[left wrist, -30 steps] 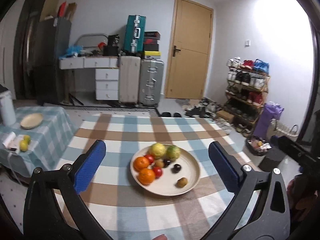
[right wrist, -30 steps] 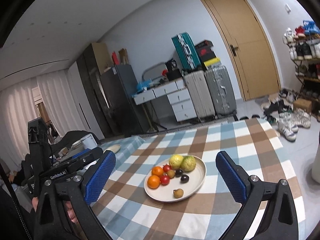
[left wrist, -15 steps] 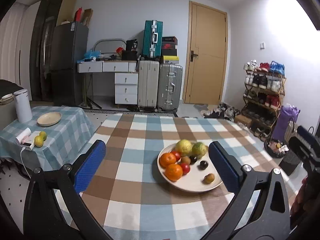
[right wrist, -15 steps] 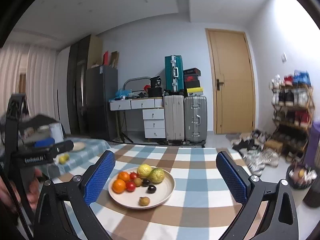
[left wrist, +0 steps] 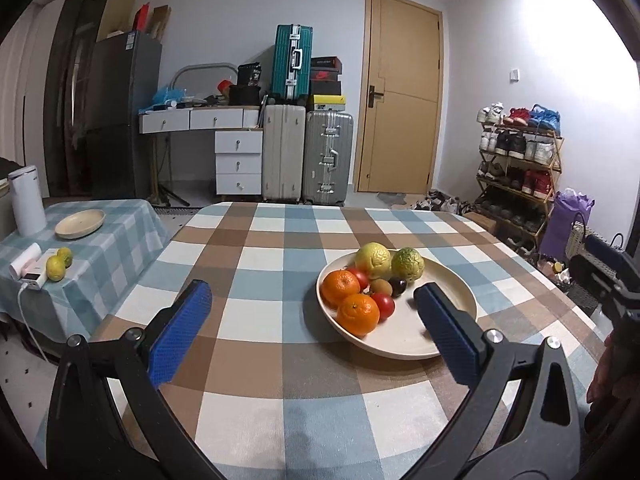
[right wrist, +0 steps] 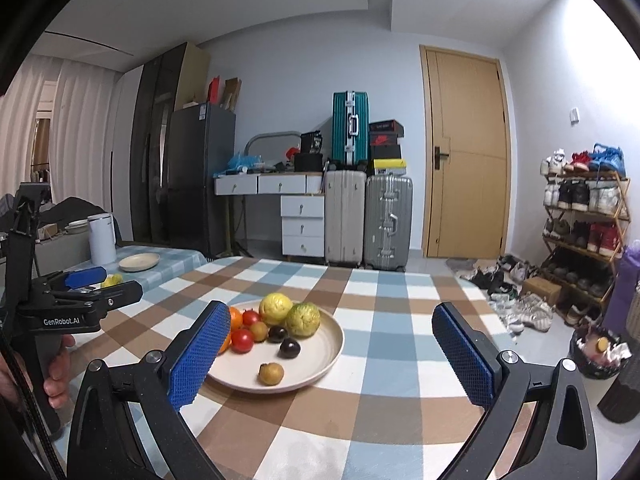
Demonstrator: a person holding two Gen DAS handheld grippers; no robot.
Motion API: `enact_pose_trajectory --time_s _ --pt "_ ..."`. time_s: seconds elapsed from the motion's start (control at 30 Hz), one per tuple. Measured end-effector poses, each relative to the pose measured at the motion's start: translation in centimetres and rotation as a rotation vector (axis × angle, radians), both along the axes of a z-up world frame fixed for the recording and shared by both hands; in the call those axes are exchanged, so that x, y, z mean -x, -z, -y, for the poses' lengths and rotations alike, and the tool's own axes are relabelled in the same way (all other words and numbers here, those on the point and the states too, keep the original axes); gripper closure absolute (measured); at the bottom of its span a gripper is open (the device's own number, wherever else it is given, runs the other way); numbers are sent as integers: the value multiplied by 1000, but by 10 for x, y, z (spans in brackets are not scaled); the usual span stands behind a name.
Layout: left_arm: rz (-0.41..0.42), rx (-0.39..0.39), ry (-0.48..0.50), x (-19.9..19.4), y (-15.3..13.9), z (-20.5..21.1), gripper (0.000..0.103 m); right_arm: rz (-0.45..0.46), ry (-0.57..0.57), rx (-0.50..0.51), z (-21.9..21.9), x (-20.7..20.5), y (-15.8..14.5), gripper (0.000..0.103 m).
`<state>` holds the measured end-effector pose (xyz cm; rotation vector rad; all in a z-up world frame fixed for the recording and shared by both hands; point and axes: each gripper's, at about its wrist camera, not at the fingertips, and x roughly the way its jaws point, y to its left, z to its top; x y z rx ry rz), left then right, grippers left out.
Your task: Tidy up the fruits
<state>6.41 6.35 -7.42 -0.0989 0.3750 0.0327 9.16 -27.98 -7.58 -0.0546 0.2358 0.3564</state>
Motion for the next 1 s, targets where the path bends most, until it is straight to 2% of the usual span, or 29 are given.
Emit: enact_pose_trajectory --time_s 0.3,0.53,0.6,1.0 --pt "-1 -3 33 -14 14 1 0 -67 -23 8 -4 -18 16 0" --pt "48 -84 23 -8 13 15 0 -91 -21 20 -6 -18 17 0" --pt "45 -81 47 -9 13 17 0 -92 -21 22 -6 -19 17 0" --pt "42 -78 39 -12 14 16 0 -91 -34 22 -5 -16 16 0"
